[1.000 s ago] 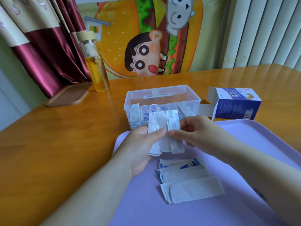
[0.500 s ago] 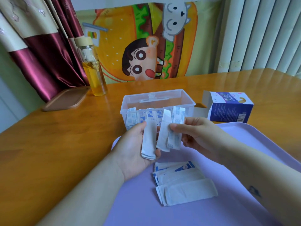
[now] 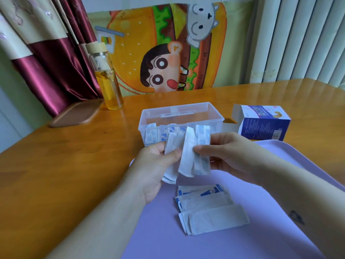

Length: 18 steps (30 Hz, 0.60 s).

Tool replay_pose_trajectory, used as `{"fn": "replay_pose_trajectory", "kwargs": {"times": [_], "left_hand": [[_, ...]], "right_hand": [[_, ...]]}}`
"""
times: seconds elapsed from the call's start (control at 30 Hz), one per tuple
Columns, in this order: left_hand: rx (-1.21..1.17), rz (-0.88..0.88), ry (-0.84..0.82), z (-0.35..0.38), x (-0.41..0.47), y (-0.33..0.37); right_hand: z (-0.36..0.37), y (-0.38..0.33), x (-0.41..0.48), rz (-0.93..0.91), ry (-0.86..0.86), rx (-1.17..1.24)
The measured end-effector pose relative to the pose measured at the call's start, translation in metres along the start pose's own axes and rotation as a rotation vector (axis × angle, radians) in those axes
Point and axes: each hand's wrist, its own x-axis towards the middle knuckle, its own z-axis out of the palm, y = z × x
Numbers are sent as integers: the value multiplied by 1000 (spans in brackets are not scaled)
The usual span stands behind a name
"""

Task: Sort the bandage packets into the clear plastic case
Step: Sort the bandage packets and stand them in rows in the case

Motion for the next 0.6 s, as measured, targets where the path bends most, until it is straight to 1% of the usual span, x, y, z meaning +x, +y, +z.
{"fn": "replay_pose_trajectory", "kwargs": {"times": [0.13, 0.23, 0.3, 0.47, 0.6], "left_hand": [[70, 16, 30, 2, 0, -3], [140, 39, 52, 1, 1, -4], [149, 48, 51, 1, 1, -5], [27, -2, -34, 4, 0, -3], [88, 52, 4, -1, 1, -2]], "right_hand": [[8, 4, -1, -57, -20, 59], [9, 4, -2, -36, -47, 72], [9, 7, -1, -36, -20, 51], [6, 9, 2, -52, 100, 57], [7, 11, 3, -57, 109, 36]]}}
